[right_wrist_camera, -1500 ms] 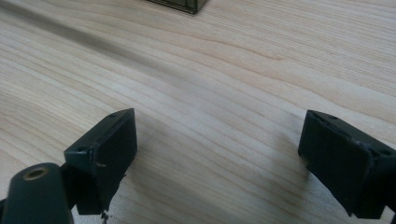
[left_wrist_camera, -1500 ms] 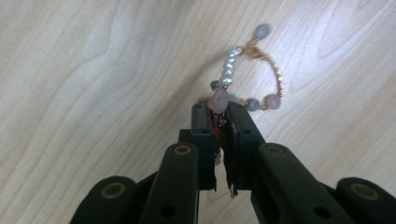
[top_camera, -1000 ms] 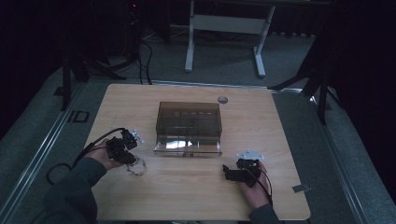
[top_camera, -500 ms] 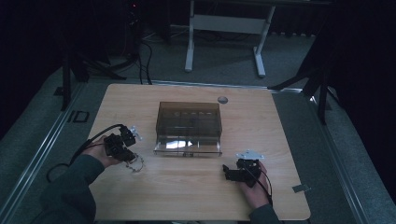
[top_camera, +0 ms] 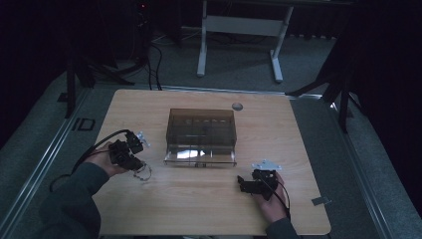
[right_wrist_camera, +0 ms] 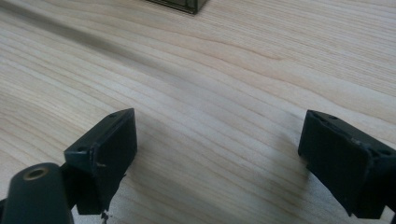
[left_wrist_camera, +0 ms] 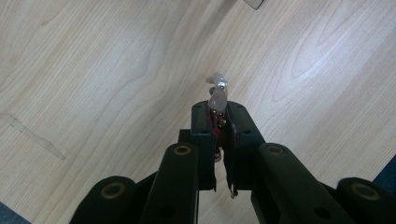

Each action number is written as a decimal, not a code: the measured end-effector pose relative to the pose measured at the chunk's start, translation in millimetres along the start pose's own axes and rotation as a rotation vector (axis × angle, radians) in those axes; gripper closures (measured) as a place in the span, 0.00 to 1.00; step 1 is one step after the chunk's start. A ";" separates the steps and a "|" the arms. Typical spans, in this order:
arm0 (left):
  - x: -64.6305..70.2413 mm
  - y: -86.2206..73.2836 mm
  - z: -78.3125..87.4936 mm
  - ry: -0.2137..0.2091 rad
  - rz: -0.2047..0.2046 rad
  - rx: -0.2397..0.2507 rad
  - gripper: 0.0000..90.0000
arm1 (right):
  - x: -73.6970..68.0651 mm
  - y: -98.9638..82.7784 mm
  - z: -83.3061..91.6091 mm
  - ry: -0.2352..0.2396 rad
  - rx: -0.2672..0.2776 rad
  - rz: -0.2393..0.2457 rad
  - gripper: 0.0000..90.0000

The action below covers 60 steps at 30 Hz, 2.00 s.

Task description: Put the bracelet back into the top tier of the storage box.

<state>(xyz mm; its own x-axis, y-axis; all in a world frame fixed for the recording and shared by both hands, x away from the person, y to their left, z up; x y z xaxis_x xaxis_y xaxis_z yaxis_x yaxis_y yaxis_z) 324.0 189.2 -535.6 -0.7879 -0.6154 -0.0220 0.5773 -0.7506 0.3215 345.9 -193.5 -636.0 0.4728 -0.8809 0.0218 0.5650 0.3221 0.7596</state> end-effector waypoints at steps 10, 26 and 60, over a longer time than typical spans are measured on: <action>-3.3 4.0 8.6 0.010 0.005 0.025 0.93 | 0.0 0.0 0.0 0.000 0.000 0.000 0.13; -7.6 9.6 25.9 0.024 0.008 0.048 0.93 | 0.4 0.2 -0.2 0.000 0.003 0.005 0.13; -4.9 40.7 51.9 0.034 -0.048 0.092 0.93 | 0.2 0.2 -0.2 0.000 0.002 0.002 0.12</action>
<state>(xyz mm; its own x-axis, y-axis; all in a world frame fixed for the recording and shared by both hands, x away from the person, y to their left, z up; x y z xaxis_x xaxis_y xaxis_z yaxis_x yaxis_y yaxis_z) 340.2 174.2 -473.3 -0.8055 -0.5884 -0.0707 0.5160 -0.7551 0.4045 346.2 -193.5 -636.0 0.4739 -0.8803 0.0237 0.5624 0.3233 0.7610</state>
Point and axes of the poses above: each handheld gripper's, and its own axes: z roughly backward along the jaws, y roughly out of its top, x roughly to its right, the point moved 8 cm from there along -z, roughly forward along the jaws, and after that the axes turned 4 degrees about x, right-handed, at the moved point
